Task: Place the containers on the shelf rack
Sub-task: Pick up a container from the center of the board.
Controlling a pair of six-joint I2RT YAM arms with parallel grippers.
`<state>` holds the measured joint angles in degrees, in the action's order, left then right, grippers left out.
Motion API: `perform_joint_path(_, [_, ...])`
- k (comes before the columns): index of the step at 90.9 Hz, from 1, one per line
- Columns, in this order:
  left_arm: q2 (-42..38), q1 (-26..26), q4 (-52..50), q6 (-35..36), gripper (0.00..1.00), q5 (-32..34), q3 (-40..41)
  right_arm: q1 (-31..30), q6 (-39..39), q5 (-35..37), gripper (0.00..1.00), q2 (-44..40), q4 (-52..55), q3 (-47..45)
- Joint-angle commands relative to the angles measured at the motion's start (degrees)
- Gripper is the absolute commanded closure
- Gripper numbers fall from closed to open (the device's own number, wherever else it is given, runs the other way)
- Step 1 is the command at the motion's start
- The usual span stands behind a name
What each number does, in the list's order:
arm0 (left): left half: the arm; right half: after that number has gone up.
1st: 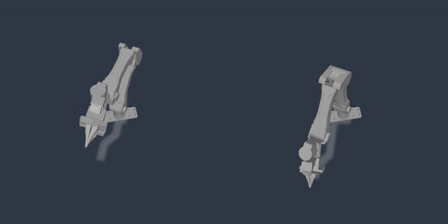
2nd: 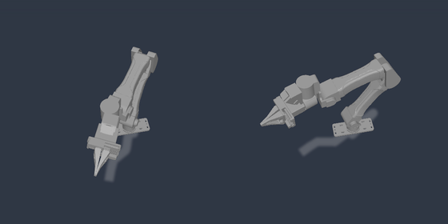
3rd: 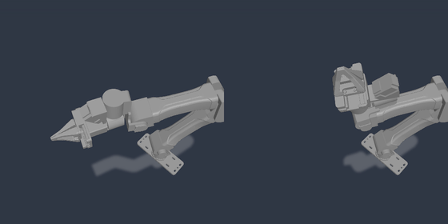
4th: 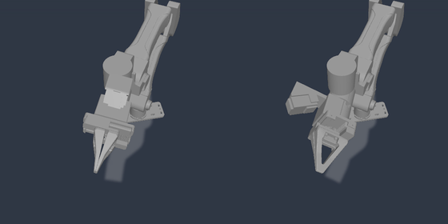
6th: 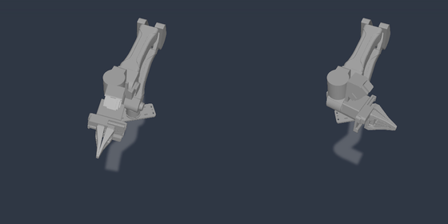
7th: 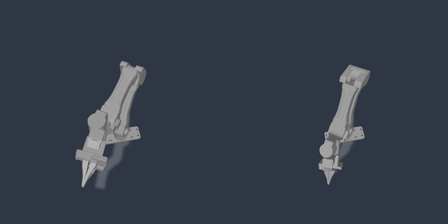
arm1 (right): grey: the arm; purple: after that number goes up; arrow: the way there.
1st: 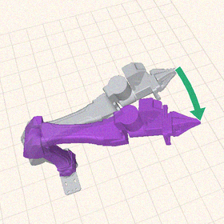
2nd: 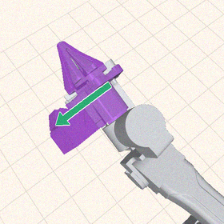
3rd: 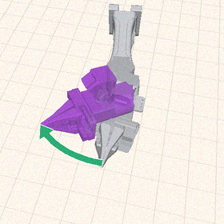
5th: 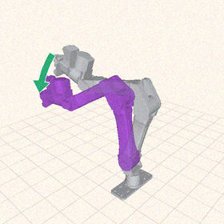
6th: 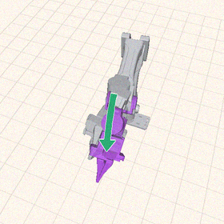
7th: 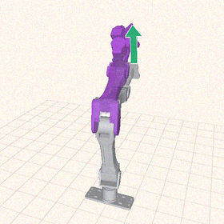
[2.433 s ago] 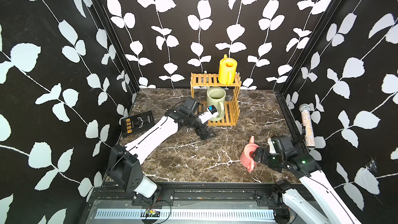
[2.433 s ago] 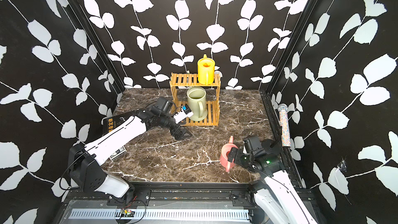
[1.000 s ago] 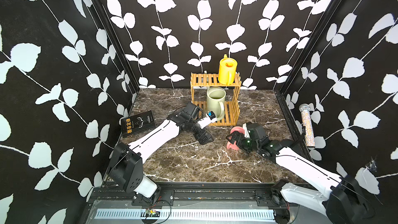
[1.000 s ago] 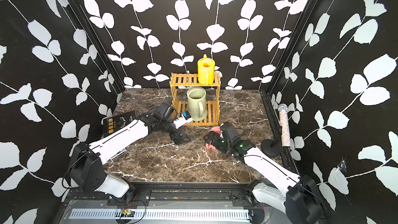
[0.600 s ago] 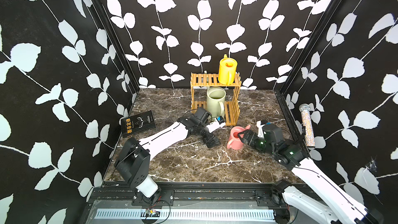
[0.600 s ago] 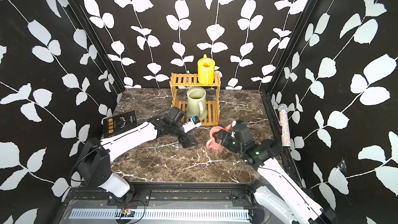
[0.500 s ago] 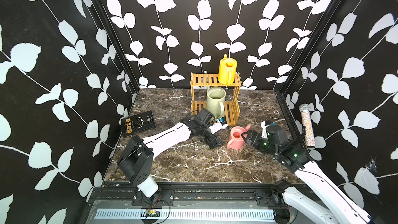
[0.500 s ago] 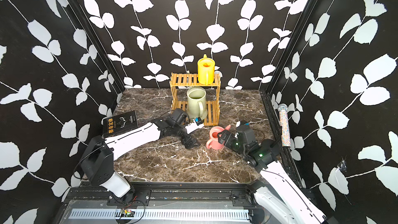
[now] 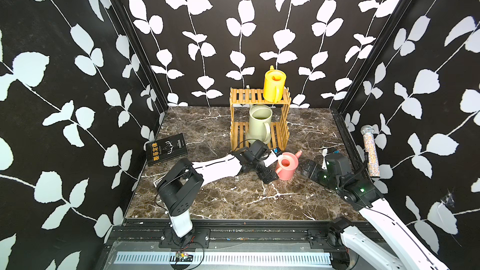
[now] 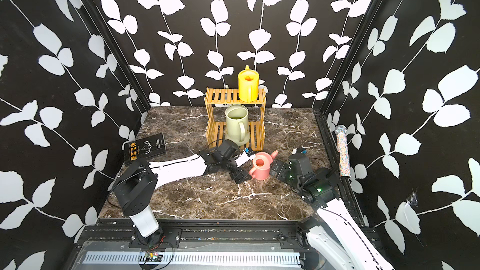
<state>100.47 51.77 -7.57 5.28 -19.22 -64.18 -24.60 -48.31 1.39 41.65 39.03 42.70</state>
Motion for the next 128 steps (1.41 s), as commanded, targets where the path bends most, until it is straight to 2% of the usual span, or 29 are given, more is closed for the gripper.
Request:
perform_joint_path(1, [1.0, 0.8, 6.5, -2.2, 0.12, 1.1, 1.7, 0.4, 2.6, 4.3, 0.01, -1.5, 1.1, -0.9])
perform_joint_path(23, [3.4, 1.8, 12.7, -3.4, 0.24, 0.7, 2.1, 0.6, 6.2, 8.2, 0.01, -4.2, 1.1, -3.2])
perform_joint_path(39, [4.3, 1.8, 13.1, -2.6, 0.34, 2.3, 1.0, 0.7, 6.7, 8.6, 0.01, -5.6, 0.7, -4.8])
perform_joint_path(63, [4.6, 1.8, 12.2, -2.6, 0.6, 0.9, 0.6, 0.8, 7.6, 8.3, 0.01, -4.8, 0.6, -5.1])
perform_joint_path(93, [3.4, 1.8, 9.8, -0.3, 1.0, 0.1, -0.3, 1.0, 8.4, 8.3, 0.01, -3.8, 0.3, -5.4])
perform_joint_path(128, [0.7, 1.7, 0.8, 5.6, 1.0, 3.0, -6.2, 1.2, 8.9, 11.6, 0.01, -6.1, 1.2, -6.2])
